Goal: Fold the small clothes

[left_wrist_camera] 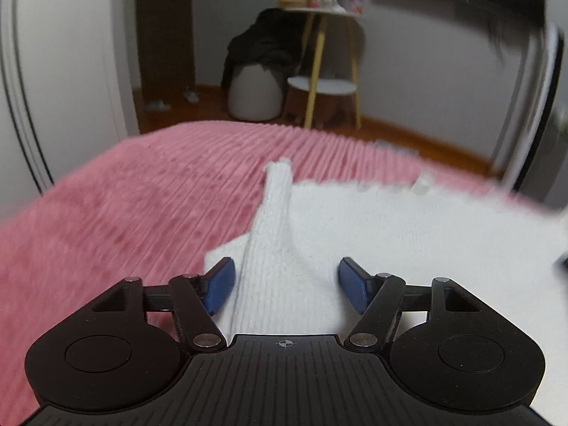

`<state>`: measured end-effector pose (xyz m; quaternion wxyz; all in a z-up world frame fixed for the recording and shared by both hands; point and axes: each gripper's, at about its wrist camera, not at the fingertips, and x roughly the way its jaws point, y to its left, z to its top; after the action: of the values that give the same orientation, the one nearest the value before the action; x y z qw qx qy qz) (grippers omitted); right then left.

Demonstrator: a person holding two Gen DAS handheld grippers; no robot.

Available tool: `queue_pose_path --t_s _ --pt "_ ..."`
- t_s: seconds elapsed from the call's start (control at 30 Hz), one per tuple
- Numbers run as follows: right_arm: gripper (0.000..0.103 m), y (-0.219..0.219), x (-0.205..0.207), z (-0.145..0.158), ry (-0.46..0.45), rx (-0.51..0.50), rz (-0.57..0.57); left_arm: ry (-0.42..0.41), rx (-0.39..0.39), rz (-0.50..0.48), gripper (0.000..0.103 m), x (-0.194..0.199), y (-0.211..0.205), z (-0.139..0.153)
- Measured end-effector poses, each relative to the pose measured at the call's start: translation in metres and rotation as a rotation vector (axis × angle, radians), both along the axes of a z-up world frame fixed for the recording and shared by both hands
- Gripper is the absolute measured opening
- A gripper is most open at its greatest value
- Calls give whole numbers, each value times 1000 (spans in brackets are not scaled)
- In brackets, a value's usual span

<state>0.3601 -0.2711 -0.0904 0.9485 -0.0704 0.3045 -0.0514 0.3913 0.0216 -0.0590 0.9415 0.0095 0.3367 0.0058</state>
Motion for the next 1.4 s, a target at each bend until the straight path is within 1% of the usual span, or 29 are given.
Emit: queue_pose_path --t_s 0.07,0.1,0.17,0.2,0.23,0.27,0.33,0.4,0.43,0.47,0.5,0.53,0.6,0.63,0.7,0.73,0.77,0.8,0.83,0.9,0.97,1.03,1.07,1.13,1.17,1.2,1.23,1.27,1.4 --pt "16 -12 -1 -6 -35 -34 25 -21 53 -7 79 7 -4 -10" --pt "16 -16 -1 -8 -48 -46 23 -35 63 -7 81 10 -3 -14" --pt "16 -27 2 -8 -57 -7 5 -37 44 18 97 17 5 -19" --pt "16 -32 3 -8 -61 5 -1 -22 5 47 99 20 12 -20" --pt "16 -35 4 -9 -68 10 -2 -11 -47 58 99 22 20 -20" --pt "16 -37 4 -10 -74 17 0 -10 -74 66 99 20 25 -17" --pt "16 -38 3 -9 -82 25 -3 -3 -84 92 99 10 32 -8" --pt "17 -32 -7 1 -85 -1 -27 -5 -107 119 98 -11 42 3" --pt "21 -27 -19 9 -94 -7 -40 -19 -134 114 98 -25 48 8" --pt "24 -26 -34 16 -111 22 -39 -22 -160 95 98 -38 53 11" --pt "30 -27 -51 21 -122 73 -33 -14 -175 76 98 -46 55 13" --pt "30 -28 -68 24 -128 118 -29 2 -176 56 98 -53 55 12" --pt "30 -30 -95 21 -115 147 -34 50 -136 34 98 -55 53 4" --pt "30 -31 -102 16 -100 143 -47 59 -115 34 99 -54 52 -1" --pt "31 -35 -109 3 -73 99 -69 64 -151 52 100 -51 61 -5" --pt "39 -39 -111 -1 -74 71 -82 62 -163 80 100 -51 64 -4" --pt "45 -46 -112 -5 -76 70 -92 58 -170 107 100 -53 68 -1" --pt "49 -54 -112 -5 -69 99 -117 52 -173 132 99 -57 72 3" --pt "49 -60 -114 -2 -61 131 -142 48 -184 140 98 -63 76 7" --pt "49 -63 -119 12 -57 159 -221 55 -248 117 98 -73 86 12" --pt "48 -59 -131 24 -69 222 -283 107 -360 85 98 -80 94 11" --pt "47 -47 -146 29 -71 320 -269 168 -469 58 98 -82 98 6" --pt "47 -39 -153 28 -67 360 -246 184 -498 51 98 -82 98 3" --pt "47 -20 -164 25 -51 378 -181 198 -530 46 95 -83 98 -1" --pt "47 -10 -167 23 -43 367 -149 192 -540 58 87 -85 99 -1" --pt "47 -4 -169 22 -31 361 -123 191 -554 64 81 -86 100 -2" --pt "47 0 -170 22 -21 360 -105 200 -576 63 64 -86 103 -3" --pt "47 2 -171 23 -16 363 -99 218 -599 63 52 -88 104 -4" --pt "47 7 -172 29 -13 379 -108 238 -659 67 51 -83 108 -8"
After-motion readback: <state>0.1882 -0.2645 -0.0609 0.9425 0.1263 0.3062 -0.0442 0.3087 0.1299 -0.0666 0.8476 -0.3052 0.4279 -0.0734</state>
